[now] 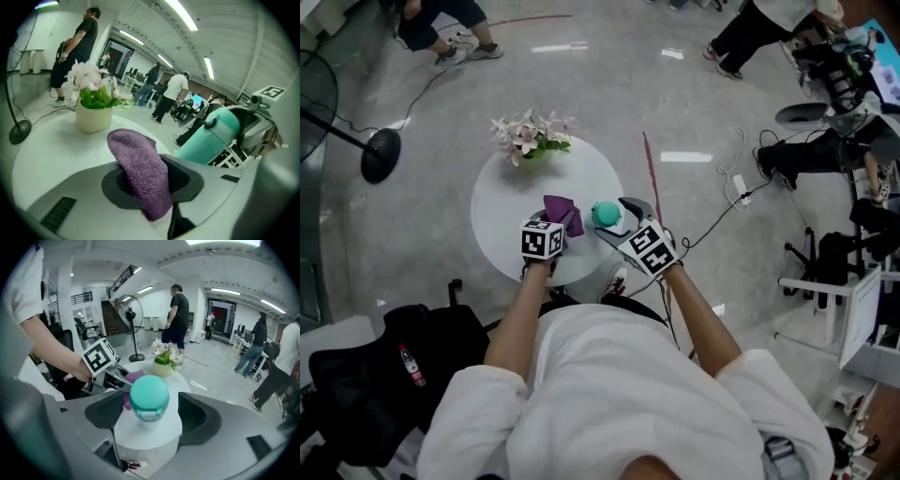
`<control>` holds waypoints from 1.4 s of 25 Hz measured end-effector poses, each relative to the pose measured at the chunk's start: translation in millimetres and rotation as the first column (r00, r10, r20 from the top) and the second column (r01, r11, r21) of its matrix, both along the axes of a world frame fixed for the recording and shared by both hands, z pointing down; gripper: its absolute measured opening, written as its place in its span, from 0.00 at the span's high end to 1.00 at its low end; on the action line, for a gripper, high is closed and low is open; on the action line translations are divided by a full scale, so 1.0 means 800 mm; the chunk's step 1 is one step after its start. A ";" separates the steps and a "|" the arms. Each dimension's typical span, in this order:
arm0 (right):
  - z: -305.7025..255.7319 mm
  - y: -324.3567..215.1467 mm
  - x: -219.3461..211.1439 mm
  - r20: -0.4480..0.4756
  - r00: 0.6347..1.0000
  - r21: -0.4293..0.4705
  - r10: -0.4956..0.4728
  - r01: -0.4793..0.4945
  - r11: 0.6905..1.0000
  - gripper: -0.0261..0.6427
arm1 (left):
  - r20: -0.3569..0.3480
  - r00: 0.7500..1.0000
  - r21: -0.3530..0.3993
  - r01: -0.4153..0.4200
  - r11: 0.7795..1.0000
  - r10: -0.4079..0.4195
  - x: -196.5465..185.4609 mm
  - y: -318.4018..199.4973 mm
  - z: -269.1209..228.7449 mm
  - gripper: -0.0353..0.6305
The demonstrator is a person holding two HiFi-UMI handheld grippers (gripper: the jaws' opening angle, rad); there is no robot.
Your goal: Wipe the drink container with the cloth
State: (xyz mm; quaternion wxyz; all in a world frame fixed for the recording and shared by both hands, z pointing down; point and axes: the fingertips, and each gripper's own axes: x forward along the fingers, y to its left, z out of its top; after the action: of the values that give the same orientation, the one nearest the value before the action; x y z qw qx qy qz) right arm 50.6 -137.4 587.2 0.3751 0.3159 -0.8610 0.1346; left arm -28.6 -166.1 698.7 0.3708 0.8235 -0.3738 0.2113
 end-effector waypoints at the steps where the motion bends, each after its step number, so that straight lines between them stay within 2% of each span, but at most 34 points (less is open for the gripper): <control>1: -0.003 0.001 0.003 0.001 0.999 0.002 -0.054 0.054 0.999 0.40 | -0.005 1.000 0.012 0.025 1.000 -0.025 -0.005 0.006 -0.011 0.76; 3: -0.007 0.005 0.006 -0.013 0.981 0.016 -0.192 0.192 0.981 0.39 | -0.020 0.997 0.031 0.079 0.996 -0.078 -0.013 0.016 -0.031 0.76; 5: -0.008 0.010 0.007 -0.049 0.929 0.042 -0.367 0.369 0.928 0.39 | -0.036 0.992 0.049 0.125 0.991 -0.123 -0.018 0.024 -0.049 0.76; 8: -0.004 0.017 0.008 -0.110 0.786 0.032 -0.608 0.615 0.788 0.39 | -0.041 0.984 0.088 0.176 0.980 -0.173 -0.023 0.032 -0.078 0.76; 12: 0.001 0.019 0.018 -0.272 0.538 0.006 -0.798 0.830 0.557 0.39 | -0.015 0.973 0.136 0.231 0.963 -0.231 -0.026 0.062 -0.117 0.76; 15: 0.002 0.011 0.004 -0.315 0.366 -0.029 -0.875 0.918 0.395 0.39 | 0.013 0.954 0.149 0.295 0.944 -0.300 -0.036 0.084 -0.129 0.76; 18: -0.001 0.016 -0.009 -0.326 0.225 -0.081 -0.918 0.961 0.265 0.38 | 0.004 0.937 0.140 0.345 0.928 -0.349 -0.037 0.106 -0.132 0.76; 21: 0.009 0.023 -0.013 -0.336 0.124 -0.129 -0.933 0.976 0.176 0.35 | 0.020 0.927 0.123 0.369 0.921 -0.374 -0.037 0.124 -0.129 0.76; 23: 0.014 0.029 -0.019 -0.325 0.089 -0.154 -0.942 0.977 0.145 0.37 | 0.032 0.918 0.121 0.389 0.913 -0.395 -0.040 0.132 -0.128 0.76; 24: 0.016 0.032 -0.020 -0.315 0.085 -0.167 -0.945 0.975 0.143 0.39 | 0.030 0.914 0.121 0.399 0.909 -0.405 -0.041 0.134 -0.129 0.76; 25: 0.021 0.034 -0.021 -0.302 0.096 -0.177 -0.948 0.972 0.154 0.43 | 0.026 0.911 0.121 0.406 0.906 -0.412 -0.041 0.135 -0.129 0.76; 26: 0.024 0.035 -0.022 -0.285 0.123 -0.177 -0.951 0.968 0.178 0.42 | 0.023 0.909 0.120 0.411 0.904 -0.416 -0.042 0.136 -0.129 0.76; 27: 0.026 0.035 -0.025 -0.261 0.166 -0.168 -0.951 0.962 0.214 0.42 | 0.024 0.909 0.118 0.411 0.904 -0.417 -0.042 0.135 -0.128 0.76; 28: 0.026 0.035 -0.029 -0.234 0.221 -0.151 -0.947 0.954 0.261 0.42 | 0.026 0.910 0.117 0.409 0.905 -0.415 -0.043 0.134 -0.128 0.76; 31: 0.027 0.030 -0.040 -0.163 0.408 -0.087 -0.898 0.901 0.425 0.42 | 0.023 0.921 0.122 0.383 0.916 -0.389 -0.044 0.122 -0.131 0.76; 35: 0.028 0.026 -0.052 -0.120 0.591 -0.026 -0.798 0.802 0.597 0.42 | 0.005 0.950 0.138 0.309 0.941 -0.313 -0.035 0.090 -0.138 0.76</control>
State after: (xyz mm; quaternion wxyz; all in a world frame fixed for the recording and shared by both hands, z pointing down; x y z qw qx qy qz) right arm 9.0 -116.8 609.6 0.4410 -0.0908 -0.8893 -0.0802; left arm -56.7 -93.9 588.5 0.3376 0.7746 -0.5174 0.1353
